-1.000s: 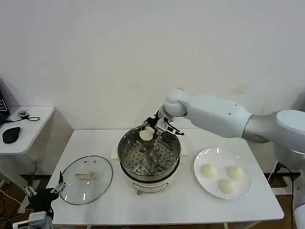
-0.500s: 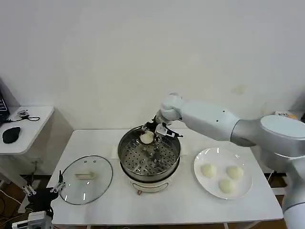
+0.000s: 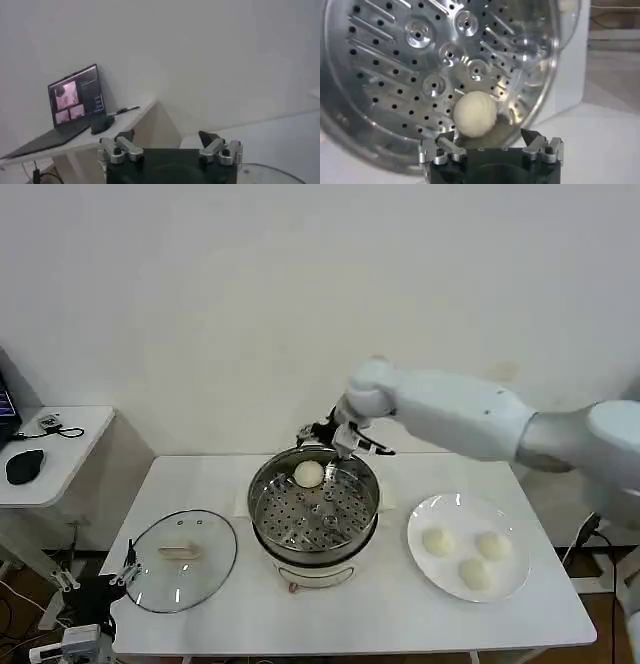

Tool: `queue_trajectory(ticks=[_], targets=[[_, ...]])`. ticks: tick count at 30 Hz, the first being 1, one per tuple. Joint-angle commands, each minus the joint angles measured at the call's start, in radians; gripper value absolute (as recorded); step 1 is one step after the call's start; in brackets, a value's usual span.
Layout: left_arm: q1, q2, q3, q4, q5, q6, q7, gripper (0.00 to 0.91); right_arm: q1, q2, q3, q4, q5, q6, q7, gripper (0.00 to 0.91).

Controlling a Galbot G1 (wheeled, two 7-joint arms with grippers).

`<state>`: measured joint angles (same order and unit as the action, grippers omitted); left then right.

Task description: Take steamed baozi put them in steamer then cover it.

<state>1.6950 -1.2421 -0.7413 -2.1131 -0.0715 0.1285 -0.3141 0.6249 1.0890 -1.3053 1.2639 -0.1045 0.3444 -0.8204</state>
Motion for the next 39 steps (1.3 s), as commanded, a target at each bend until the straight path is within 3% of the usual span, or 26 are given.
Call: queue_trajectory(ticks=[1, 3, 7, 13, 16, 24, 26, 33, 39], targets=[[-0.003, 0.008, 0.005, 0.001, -0.002, 0.001, 0.002, 0.907, 0.154, -0.185, -0.062, 0.158, 0.178, -0.146, -0.048, 0.907], [-0.006, 0.019, 0.008, 0.002, -0.002, 0.005, 0.016, 0.907, 0.187, -0.259, -0.137, 0.207, 0.229, -0.218, -0.052, 0.907], [-0.020, 0.033, 0.015, -0.004, 0.011, 0.023, 0.058, 0.907, 0.233, -0.412, -0.233, 0.244, 0.220, -0.316, -0.057, 0.907], [-0.043, 0.039, 0.038, -0.006, 0.015, 0.032, 0.078, 0.907, 0.190, -0.574, -0.282, 0.337, 0.196, -0.404, -0.044, 0.907], [-0.049, 0.043, 0.036, -0.004, 0.012, 0.032, 0.075, 0.907, 0.132, -0.611, -0.288, 0.370, 0.199, -0.453, -0.031, 0.907], [-0.057, 0.036, 0.032, 0.001, 0.016, 0.031, 0.074, 0.907, -0.018, -0.620, -0.229, 0.365, 0.225, -0.535, 0.001, 0.907], [-0.056, 0.029, 0.036, 0.004, 0.024, 0.030, 0.074, 0.907, -0.093, -0.612, -0.166, 0.347, 0.220, -0.554, 0.008, 0.907], [-0.048, 0.023, 0.032, 0.010, 0.032, 0.027, 0.073, 0.907, -0.295, -0.601, -0.018, 0.292, 0.179, -0.527, -0.035, 0.907], [-0.044, 0.020, 0.030, 0.015, 0.035, 0.027, 0.070, 0.907, -0.417, -0.545, 0.087, 0.216, 0.151, -0.520, -0.029, 0.907]])
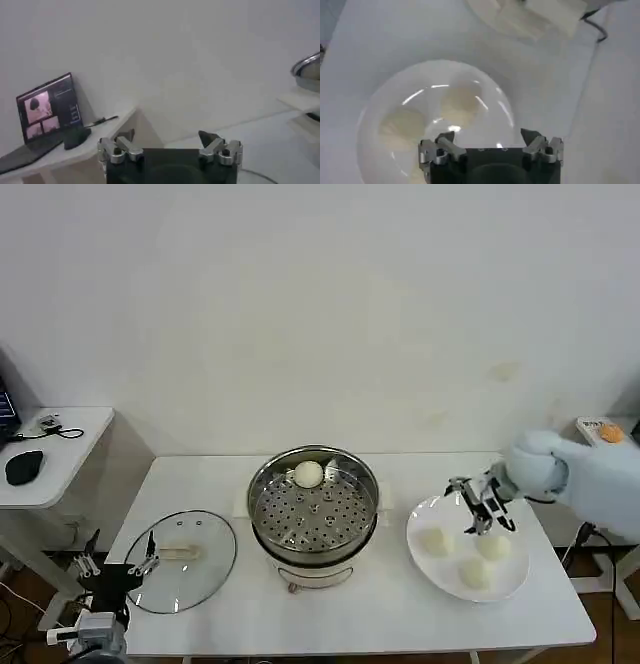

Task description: Take steamed baozi put them in steamer then cover it.

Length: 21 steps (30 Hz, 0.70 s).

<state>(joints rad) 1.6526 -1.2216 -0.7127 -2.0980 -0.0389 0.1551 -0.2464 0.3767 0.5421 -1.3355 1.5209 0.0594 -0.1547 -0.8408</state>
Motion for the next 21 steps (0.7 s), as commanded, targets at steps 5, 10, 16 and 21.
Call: queue_trajectory(ticks=[5, 10, 16, 21], targets=[[0.001, 0.001, -0.002, -0.001, 0.003, 0.001, 0.002, 0.907, -0.205, 0.037, 0.142, -0.077, -0.019, -0.035, -0.002, 0.907], [-0.002, 0.000, 0.002, 0.006, 0.004, 0.001, 0.001, 0.907, -0.227, 0.066, 0.159, -0.104, -0.014, -0.048, 0.008, 0.907], [-0.005, 0.003, 0.003, 0.014, 0.004, 0.001, 0.001, 0.907, -0.253, 0.092, 0.175, -0.131, -0.015, -0.061, 0.010, 0.907], [-0.007, 0.001, 0.005, 0.016, 0.004, 0.001, 0.001, 0.907, -0.272, 0.112, 0.185, -0.145, -0.020, -0.066, 0.013, 0.907]])
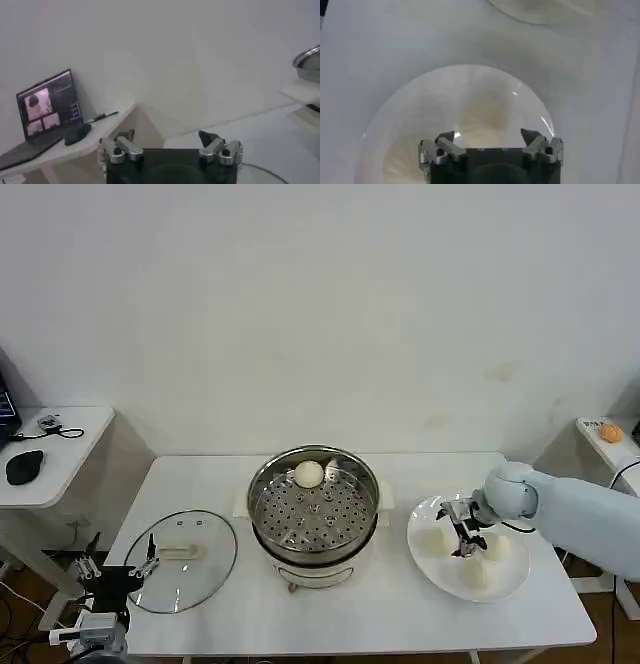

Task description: Take steamed baozi put them in steamer then cover it.

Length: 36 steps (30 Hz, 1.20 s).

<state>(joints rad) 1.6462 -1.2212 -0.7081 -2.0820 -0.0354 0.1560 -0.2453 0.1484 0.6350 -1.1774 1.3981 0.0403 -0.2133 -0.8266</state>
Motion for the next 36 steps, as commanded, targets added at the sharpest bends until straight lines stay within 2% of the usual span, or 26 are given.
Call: queue_trajectory(ticks=[1, 7, 11, 13, 16, 17, 30, 36], targets=[[0.000, 0.000, 0.001, 0.000, 0.001, 0.001, 0.000, 0.907, -0.046, 0.024, 0.028, -0.025, -0.004, -0.009, 0.000, 0.907], [0.003, 0.000, 0.000, -0.005, 0.001, 0.002, -0.008, 0.907, -0.048, 0.044, 0.031, -0.046, -0.035, -0.016, 0.000, 0.877], [0.005, 0.000, -0.004, -0.009, 0.000, 0.002, -0.010, 0.907, -0.047, 0.046, 0.029, -0.049, -0.038, -0.021, -0.012, 0.766], [0.006, -0.001, -0.004, -0.011, -0.001, 0.001, -0.010, 0.907, -0.047, 0.044, 0.028, -0.048, -0.041, -0.022, -0.015, 0.746], [0.007, -0.003, -0.005, -0.013, -0.001, 0.001, -0.010, 0.907, -0.048, 0.044, 0.028, -0.049, -0.039, -0.023, -0.019, 0.635], [0.006, -0.004, -0.004, -0.013, -0.001, 0.001, -0.010, 0.907, -0.050, 0.045, 0.030, -0.049, -0.040, -0.023, -0.022, 0.625], [0.008, 0.000, -0.011, -0.019, -0.005, 0.000, -0.014, 0.907, 0.016, 0.010, 0.041, -0.023, -0.026, -0.020, -0.048, 0.625], [0.007, 0.008, -0.012, -0.020, -0.009, 0.000, -0.017, 0.907, 0.168, -0.034, -0.014, 0.022, 0.023, -0.019, -0.066, 0.635]])
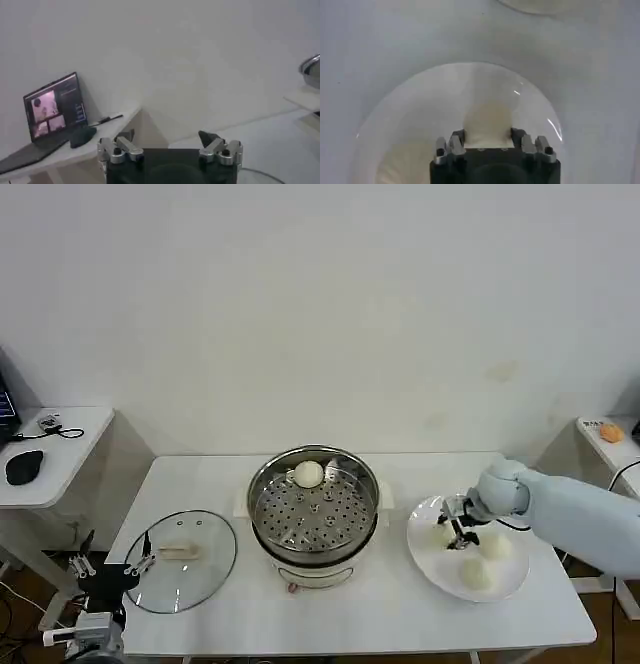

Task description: Take steamed baozi put them in steamer then cover it.

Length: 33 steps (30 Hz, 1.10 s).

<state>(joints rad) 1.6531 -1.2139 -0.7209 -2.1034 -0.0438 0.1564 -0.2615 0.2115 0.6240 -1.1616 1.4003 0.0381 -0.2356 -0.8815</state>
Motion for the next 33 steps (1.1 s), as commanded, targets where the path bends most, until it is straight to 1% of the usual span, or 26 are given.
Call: queue_trajectory(ticks=[1, 3, 4, 7, 10, 11, 13, 15, 17, 18, 19, 22, 25, 26, 27, 28, 29, 33], targets=[[-0.001, 0.004, 0.001, 0.005, 0.000, -0.001, -0.001, 0.907, 0.134, -0.031, -0.032, 0.028, 0.034, 0.002, -0.010, 0.635], [-0.001, 0.007, 0.001, 0.008, 0.000, -0.002, -0.002, 0.907, 0.185, -0.044, -0.033, 0.043, 0.060, -0.005, -0.010, 0.625], [-0.001, 0.009, 0.001, 0.011, -0.001, -0.003, -0.003, 0.907, 0.234, -0.047, -0.049, 0.054, 0.092, -0.014, -0.007, 0.635], [-0.003, 0.015, 0.002, 0.016, -0.004, -0.004, -0.005, 0.907, 0.360, -0.040, -0.101, 0.090, 0.124, -0.032, -0.002, 0.635], [-0.006, 0.019, 0.004, 0.015, -0.005, -0.003, -0.005, 0.907, 0.462, -0.017, -0.150, 0.135, 0.169, -0.061, 0.006, 0.635], [-0.008, 0.019, 0.005, 0.014, -0.006, -0.002, -0.005, 0.907, 0.486, -0.005, -0.158, 0.148, 0.185, -0.070, 0.010, 0.645], [-0.012, 0.019, 0.006, 0.012, -0.006, -0.001, -0.004, 0.907, 0.529, 0.018, -0.167, 0.162, 0.222, -0.093, 0.024, 0.635], [-0.013, 0.018, 0.007, 0.008, -0.005, -0.001, -0.004, 0.907, 0.581, 0.073, -0.175, 0.176, 0.280, -0.133, 0.037, 0.645], [-0.015, 0.017, 0.008, 0.007, -0.005, -0.001, -0.004, 0.907, 0.596, 0.105, -0.180, 0.179, 0.310, -0.148, 0.045, 0.645], [-0.017, 0.015, 0.009, 0.007, -0.005, -0.001, -0.004, 0.907, 0.600, 0.144, -0.178, 0.186, 0.348, -0.177, 0.050, 0.645], [-0.019, 0.013, 0.008, 0.008, -0.005, -0.001, -0.004, 0.907, 0.600, 0.157, -0.180, 0.191, 0.358, -0.177, 0.054, 0.645], [-0.024, 0.005, 0.005, 0.005, -0.005, 0.000, -0.006, 0.907, 0.573, 0.241, -0.171, 0.203, 0.434, -0.260, 0.081, 0.645], [-0.025, 0.004, -0.002, 0.004, -0.006, -0.002, -0.009, 0.907, 0.535, 0.316, -0.154, 0.207, 0.500, -0.313, 0.103, 0.645], [-0.025, 0.004, -0.006, 0.003, -0.007, -0.002, -0.009, 0.907, 0.529, 0.338, -0.152, 0.206, 0.508, -0.321, 0.115, 0.645], [-0.024, 0.005, -0.010, 0.003, -0.011, -0.002, -0.009, 0.907, 0.518, 0.378, -0.150, 0.200, 0.542, -0.341, 0.133, 0.645], [-0.024, 0.005, -0.013, 0.002, -0.012, -0.002, -0.009, 0.907, 0.511, 0.395, -0.150, 0.194, 0.556, -0.352, 0.137, 0.645], [-0.024, 0.005, -0.015, 0.001, -0.012, -0.002, -0.009, 0.907, 0.501, 0.432, -0.149, 0.181, 0.568, -0.366, 0.145, 0.645], [-0.030, -0.001, -0.018, -0.003, -0.012, -0.001, -0.009, 0.907, 0.456, 0.535, -0.156, 0.117, 0.589, -0.396, 0.177, 0.645]])
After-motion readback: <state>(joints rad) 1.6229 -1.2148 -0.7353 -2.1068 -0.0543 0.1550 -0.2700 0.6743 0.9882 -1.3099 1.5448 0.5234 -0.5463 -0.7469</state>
